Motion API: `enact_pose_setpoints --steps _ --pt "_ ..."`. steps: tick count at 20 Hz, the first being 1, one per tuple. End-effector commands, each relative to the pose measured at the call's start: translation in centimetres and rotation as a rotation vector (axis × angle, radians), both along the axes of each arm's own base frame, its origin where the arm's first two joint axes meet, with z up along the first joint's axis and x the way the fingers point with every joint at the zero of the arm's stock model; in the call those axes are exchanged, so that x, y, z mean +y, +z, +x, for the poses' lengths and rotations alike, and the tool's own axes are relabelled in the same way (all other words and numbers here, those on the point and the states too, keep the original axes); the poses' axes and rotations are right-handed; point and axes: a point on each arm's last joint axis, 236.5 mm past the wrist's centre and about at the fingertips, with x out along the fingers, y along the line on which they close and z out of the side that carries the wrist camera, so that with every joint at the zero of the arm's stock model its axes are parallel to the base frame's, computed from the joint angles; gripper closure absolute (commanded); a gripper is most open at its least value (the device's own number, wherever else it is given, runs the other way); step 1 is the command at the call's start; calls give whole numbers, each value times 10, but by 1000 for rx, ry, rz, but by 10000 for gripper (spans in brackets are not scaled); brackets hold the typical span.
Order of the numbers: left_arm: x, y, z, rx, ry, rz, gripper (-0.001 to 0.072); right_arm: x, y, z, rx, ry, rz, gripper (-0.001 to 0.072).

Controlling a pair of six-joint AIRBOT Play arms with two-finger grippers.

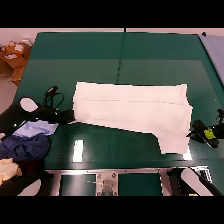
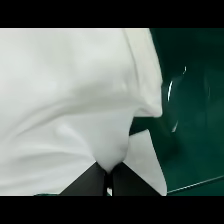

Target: Fold the shirts.

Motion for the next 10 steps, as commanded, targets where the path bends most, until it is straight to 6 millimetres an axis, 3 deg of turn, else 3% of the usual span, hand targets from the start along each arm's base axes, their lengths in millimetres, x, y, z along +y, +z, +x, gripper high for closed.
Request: enact_pose_setpoints --steps 1,6,8,10 --pt "5 25 14 -40 -17 31 687 2 26 34 -127 -21 27 694" --pt "2 51 70 -139 -2 30 686 0 66 115 -357 -3 -13 694" --pt "-1 51 97 -153 7 24 687 3 69 148 -403 1 9 694" --pt "-3 44 123 -146 7 25 686 1 60 173 -400 18 17 694"
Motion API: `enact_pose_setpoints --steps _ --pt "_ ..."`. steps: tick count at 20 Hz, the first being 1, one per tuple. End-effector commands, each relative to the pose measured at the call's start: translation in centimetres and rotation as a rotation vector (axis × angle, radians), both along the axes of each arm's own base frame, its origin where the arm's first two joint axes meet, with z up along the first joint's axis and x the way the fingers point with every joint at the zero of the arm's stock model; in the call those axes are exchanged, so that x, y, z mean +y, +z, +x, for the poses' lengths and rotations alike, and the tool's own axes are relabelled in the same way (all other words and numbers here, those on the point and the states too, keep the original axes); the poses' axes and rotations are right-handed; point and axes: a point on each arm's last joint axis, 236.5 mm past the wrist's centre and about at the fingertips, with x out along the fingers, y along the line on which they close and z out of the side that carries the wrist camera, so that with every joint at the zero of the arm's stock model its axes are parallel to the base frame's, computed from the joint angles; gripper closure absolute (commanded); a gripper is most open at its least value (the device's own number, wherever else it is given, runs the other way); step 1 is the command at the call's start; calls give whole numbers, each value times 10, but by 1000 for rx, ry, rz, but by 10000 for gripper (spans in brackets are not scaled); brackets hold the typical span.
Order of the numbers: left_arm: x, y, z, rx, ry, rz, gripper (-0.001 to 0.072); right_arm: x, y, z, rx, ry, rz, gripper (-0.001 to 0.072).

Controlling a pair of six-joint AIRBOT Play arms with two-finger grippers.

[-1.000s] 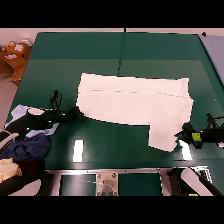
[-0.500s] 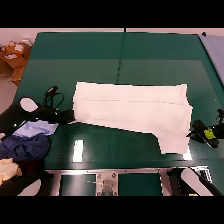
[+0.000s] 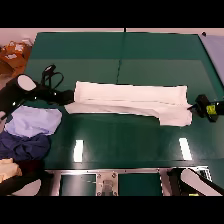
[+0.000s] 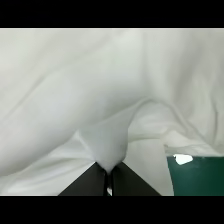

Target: Fold the shirts.

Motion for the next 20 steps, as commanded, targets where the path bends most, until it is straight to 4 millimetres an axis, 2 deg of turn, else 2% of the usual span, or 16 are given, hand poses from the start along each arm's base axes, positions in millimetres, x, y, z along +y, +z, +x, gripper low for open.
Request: enact_pose_setpoints --steps 1,4,6,8,9,10,11,12,13,15,16,17,20 --pt "-4 -7 48 -16 1 1 686 0 -5 53 -54 6 18 694" --pt "-21 -25 92 -35 -17 -13 686 -9 -29 87 -51 -6 25 693" --pt "-36 -44 114 -44 -54 -2 684 -14 -42 106 -48 -9 27 690" --pt "-43 -56 136 -68 -37 -11 673 -23 -49 122 -59 -18 16 534" --pt "-42 -55 146 -89 -15 -19 374 -29 -46 128 -71 -17 4 443" --pt "-40 -50 155 -122 8 -21 -13 -38 -39 133 -98 -5 -19 390" --pt "-38 -42 163 -150 23 -24 -13 -47 -28 135 -119 15 -37 359" --pt "-34 -31 169 -165 30 -31 -13 -56 -19 133 -129 35 -49 294" --pt "-34 -20 171 -160 23 -39 -13 -67 -13 127 -127 56 -64 198" --pt "-34 -1 168 -146 -10 -50 -13 -93 -15 107 -102 86 -97 141" --pt "-35 7 165 -136 -33 -51 -13 -101 -21 97 -84 98 -92 109" --pt "-35 13 163 -133 -53 -41 -13 -109 -30 86 -61 110 -71 109" --pt "-38 29 162 -139 -80 -45 -13 -112 -67 61 8 183 16 102"
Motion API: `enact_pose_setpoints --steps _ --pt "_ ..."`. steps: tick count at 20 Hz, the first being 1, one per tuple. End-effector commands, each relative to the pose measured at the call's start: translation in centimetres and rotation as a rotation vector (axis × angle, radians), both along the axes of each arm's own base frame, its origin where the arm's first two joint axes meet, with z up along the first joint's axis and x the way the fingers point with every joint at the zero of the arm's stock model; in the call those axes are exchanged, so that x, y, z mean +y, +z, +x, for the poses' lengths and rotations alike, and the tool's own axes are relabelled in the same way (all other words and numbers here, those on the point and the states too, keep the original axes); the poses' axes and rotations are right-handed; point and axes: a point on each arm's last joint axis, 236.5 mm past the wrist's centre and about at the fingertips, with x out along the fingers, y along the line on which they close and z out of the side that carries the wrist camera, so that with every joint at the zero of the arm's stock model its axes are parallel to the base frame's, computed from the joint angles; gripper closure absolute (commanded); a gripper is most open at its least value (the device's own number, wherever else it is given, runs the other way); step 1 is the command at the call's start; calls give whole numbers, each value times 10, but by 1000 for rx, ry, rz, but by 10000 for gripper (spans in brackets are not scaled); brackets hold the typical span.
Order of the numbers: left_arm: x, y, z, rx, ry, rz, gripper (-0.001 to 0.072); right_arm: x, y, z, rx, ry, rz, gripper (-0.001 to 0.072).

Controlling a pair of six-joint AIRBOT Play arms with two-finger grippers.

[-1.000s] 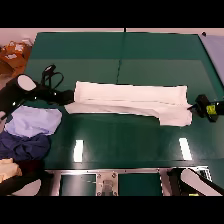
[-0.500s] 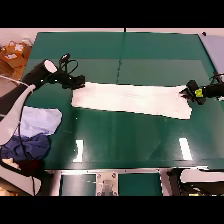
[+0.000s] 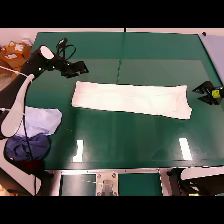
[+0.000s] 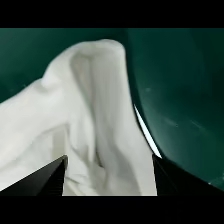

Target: Fold the shirts.

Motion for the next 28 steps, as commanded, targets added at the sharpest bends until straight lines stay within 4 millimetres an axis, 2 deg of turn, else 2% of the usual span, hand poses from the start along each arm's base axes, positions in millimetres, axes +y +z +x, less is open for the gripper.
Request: enact_pose_setpoints --steps 1,4,7,10,14,15,17,18,19,20,22,25,27,28 --pt "-3 16 -5 15 -35 -6 -13 0 -36 -29 69 121 91 102" --pt "-11 16 -16 57 -60 -39 -13 21 -58 -20 19 193 202 103" --pt "-13 14 -23 85 -77 -42 -13 47 -58 -4 -65 253 297 103" --pt "-13 14 -24 88 -78 -43 -12 68 -59 4 -73 342 298 103" --pt "-13 14 -24 88 -79 -43 -12 89 -46 22 -95 432 276 103" --pt "-13 14 -24 89 -79 -43 27 93 -44 25 -99 446 270 104" --pt "-14 12 -26 95 -82 -45 339 102 -44 28 -92 463 270 104" --pt "-14 11 -26 100 -83 -44 416 104 -45 27 -83 462 271 160" --pt "-14 10 -27 102 -84 -45 550 105 -45 27 -82 465 271 405" --pt "-16 11 -27 103 -86 -53 680 104 -44 28 -85 465 268 572" --pt "-23 14 -28 100 -95 -70 683 103 -38 30 -93 474 265 692" --pt "-53 13 -32 75 -135 -67 683 102 -22 35 -109 499 262 694" --pt "-88 5 -40 64 -184 -67 683 102 -11 35 -100 498 278 695" --pt "-112 -1 -43 48 -209 -67 683 104 -5 33 -97 513 289 695"
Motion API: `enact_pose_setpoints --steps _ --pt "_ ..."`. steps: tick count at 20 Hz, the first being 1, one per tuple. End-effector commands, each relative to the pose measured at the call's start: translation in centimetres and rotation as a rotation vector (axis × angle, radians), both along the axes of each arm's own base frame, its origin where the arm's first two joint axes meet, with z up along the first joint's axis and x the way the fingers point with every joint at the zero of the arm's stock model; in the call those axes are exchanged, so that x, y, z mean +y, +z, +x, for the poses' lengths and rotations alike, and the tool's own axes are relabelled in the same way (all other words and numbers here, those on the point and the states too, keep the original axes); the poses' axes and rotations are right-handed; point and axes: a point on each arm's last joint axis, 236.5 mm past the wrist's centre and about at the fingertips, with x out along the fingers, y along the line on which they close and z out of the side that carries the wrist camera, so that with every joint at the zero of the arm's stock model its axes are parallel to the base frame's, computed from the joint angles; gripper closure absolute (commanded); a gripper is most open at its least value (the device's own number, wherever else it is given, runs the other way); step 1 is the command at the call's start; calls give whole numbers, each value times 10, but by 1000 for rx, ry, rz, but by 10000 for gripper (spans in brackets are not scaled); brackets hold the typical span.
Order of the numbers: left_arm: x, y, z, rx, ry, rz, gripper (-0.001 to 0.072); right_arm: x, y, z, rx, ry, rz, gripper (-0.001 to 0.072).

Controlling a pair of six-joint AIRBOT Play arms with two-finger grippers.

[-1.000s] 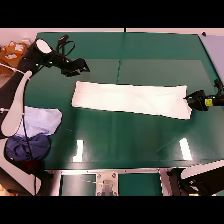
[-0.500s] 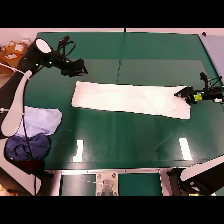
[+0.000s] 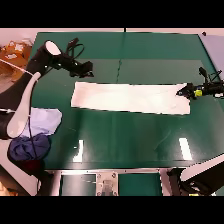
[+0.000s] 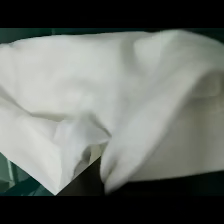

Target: Fold the shirts.

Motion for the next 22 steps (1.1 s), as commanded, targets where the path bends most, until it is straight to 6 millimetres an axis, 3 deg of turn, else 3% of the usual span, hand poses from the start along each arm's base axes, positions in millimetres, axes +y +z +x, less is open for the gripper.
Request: enact_pose_setpoints --steps 1,3,6,8,10,14,18,20,22 --pt "-69 -17 -9 -53 -67 -13 683 6 21 -5 29 30 36 694" --pt "-132 -42 -20 -89 -99 -44 683 12 39 -10 71 47 65 693" --pt "-218 -90 -57 -82 -170 -81 683 28 83 -11 74 82 97 693" --pt "-253 -104 -71 -86 -217 -92 683 45 122 -2 -4 101 89 693" --pt "-274 -105 -77 -60 -227 -127 683 68 160 2 -78 130 79 693" --pt "-285 -105 -82 -13 -213 -184 683 103 202 2 -159 188 42 693" --pt "-284 -106 -87 26 -220 -197 683 122 209 2 -165 220 39 693" --pt "-262 -99 -84 68 -246 -180 683 131 208 1 -163 239 40 693" --pt "-215 -78 -77 95 -315 -141 684 138 208 0 -163 256 42 693"
